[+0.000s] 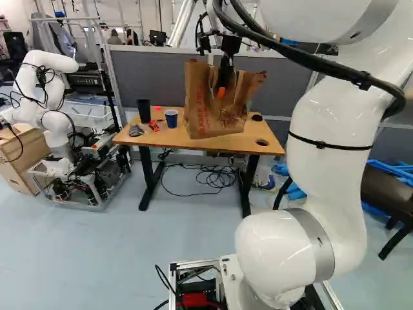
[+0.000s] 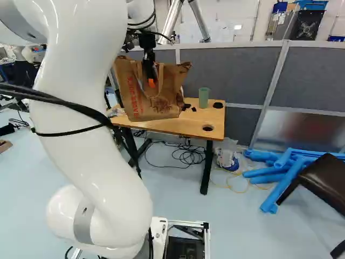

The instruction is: Pick up the bag on the ground and place it on the table

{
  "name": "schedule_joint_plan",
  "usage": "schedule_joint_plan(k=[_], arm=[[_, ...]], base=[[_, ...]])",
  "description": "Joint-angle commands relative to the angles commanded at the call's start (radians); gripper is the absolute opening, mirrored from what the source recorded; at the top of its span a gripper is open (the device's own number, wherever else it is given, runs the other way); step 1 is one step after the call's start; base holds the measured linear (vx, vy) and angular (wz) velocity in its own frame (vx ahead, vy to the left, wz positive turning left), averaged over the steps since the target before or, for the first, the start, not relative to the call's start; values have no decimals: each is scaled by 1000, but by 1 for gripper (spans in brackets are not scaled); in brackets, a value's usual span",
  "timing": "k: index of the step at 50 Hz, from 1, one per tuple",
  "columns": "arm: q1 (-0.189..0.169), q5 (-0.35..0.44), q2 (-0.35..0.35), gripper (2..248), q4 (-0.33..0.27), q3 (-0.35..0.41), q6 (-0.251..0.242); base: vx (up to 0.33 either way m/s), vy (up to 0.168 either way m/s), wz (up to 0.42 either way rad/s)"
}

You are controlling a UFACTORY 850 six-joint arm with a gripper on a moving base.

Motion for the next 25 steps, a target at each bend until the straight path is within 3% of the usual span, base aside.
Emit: schedule_joint_plan(k=[25], arm=[[0,0,0,18,0,0,0]], base=[[105,2,-6]])
